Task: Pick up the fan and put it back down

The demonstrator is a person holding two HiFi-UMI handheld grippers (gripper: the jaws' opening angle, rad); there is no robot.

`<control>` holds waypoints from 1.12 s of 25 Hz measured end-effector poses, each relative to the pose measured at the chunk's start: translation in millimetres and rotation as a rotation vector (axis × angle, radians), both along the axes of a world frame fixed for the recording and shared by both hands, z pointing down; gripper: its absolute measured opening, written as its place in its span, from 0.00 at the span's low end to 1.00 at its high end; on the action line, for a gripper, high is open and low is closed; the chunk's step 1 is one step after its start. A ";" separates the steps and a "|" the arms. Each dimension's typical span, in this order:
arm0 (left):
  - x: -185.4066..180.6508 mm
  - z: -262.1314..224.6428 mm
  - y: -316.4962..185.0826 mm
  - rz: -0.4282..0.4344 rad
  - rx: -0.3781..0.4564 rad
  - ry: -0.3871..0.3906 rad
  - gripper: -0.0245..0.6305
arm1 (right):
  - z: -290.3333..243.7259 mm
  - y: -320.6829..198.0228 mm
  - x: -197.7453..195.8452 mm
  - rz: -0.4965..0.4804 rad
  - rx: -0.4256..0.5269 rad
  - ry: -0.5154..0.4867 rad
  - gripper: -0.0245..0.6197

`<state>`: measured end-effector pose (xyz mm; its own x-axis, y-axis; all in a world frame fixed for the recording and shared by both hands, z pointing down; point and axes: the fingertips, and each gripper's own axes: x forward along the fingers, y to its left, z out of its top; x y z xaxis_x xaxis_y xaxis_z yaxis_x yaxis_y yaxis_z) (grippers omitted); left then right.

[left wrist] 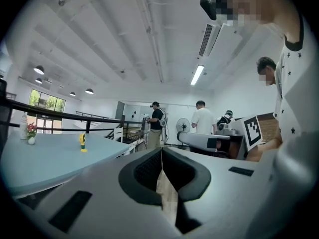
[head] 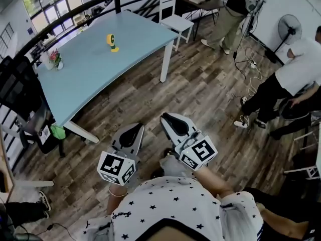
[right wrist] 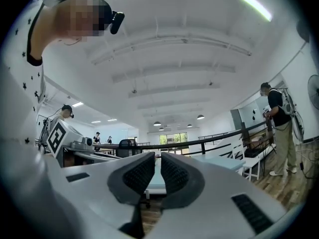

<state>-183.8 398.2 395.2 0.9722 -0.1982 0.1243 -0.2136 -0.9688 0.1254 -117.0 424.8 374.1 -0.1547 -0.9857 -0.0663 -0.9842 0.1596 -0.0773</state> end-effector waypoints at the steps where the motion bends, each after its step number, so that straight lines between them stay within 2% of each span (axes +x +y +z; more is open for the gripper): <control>1: 1.7 1.9 -1.7 0.002 -0.005 -0.001 0.08 | 1.2 -1.0 2.4 0.006 -0.002 -0.003 0.09; 6: 5.5 9.9 -17.9 -0.035 -0.018 -0.023 0.08 | 8.1 -18.0 15.8 -0.013 -0.008 -0.031 0.10; 14: 9.7 17.5 -73.9 -0.162 -0.005 -0.058 0.08 | 15.0 -81.1 25.6 -0.148 0.007 -0.062 0.11; 24: 56.9 28.6 -144.4 -0.230 -0.020 -0.087 0.08 | 28.2 -157.2 73.4 -0.220 -0.018 -0.086 0.12; 28: 88.0 27.1 -176.0 -0.246 -0.029 -0.087 0.08 | 28.6 -186.1 105.0 -0.235 -0.025 -0.091 0.13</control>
